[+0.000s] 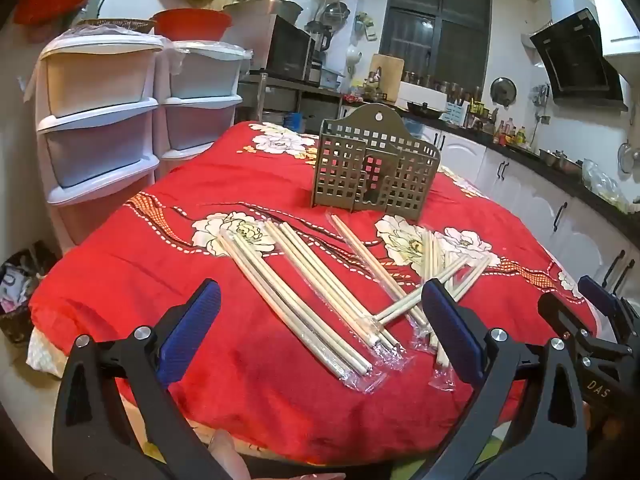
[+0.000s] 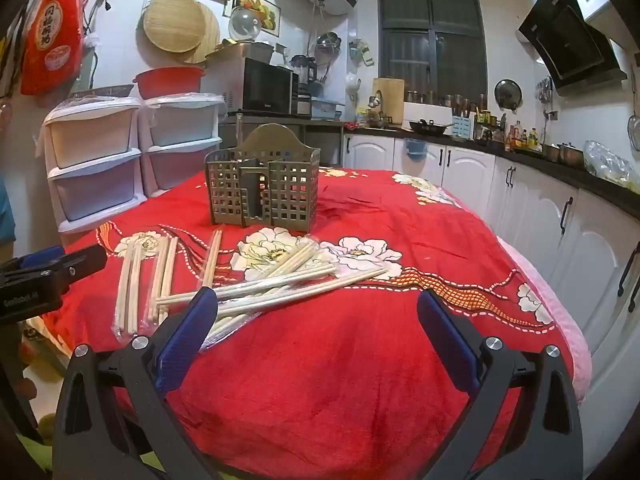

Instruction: Organize utensils

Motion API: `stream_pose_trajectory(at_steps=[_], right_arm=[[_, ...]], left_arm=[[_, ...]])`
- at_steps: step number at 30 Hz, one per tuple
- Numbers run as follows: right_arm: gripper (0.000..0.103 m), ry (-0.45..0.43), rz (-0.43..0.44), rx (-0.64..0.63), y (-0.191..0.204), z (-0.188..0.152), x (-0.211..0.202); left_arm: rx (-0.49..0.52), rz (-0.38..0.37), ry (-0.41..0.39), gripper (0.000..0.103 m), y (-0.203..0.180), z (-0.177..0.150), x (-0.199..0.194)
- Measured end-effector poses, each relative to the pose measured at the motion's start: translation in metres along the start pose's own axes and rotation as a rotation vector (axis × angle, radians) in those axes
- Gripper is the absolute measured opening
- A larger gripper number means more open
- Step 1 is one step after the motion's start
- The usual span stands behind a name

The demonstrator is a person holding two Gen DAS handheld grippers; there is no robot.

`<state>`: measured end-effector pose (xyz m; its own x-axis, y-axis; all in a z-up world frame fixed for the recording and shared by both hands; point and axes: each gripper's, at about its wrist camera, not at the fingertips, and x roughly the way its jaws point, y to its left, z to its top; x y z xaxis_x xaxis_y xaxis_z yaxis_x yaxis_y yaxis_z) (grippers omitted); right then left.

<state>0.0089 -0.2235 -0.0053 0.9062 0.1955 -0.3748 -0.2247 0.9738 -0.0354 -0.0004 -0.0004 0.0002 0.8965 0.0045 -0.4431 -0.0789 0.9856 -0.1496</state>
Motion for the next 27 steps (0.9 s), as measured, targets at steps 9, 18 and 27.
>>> stream_pose_trajectory(at_steps=[9,18,27], right_arm=[[0.097,-0.009,0.005,-0.006,0.0007,-0.0005,-0.0004],[0.097,-0.008,0.002,-0.003,0.0016,-0.0008,-0.0006],[0.097,-0.008,0.004,-0.006,0.0028,-0.0006,-0.0015]], left_arm=[[-0.007,0.001,0.012,0.092,0.0004,0.0001,-0.0009],[-0.007,-0.001,0.010,0.092,-0.0013,-0.0016,0.0029],[-0.007,-0.002,0.009,0.092,-0.0005,-0.0003,0.0015]])
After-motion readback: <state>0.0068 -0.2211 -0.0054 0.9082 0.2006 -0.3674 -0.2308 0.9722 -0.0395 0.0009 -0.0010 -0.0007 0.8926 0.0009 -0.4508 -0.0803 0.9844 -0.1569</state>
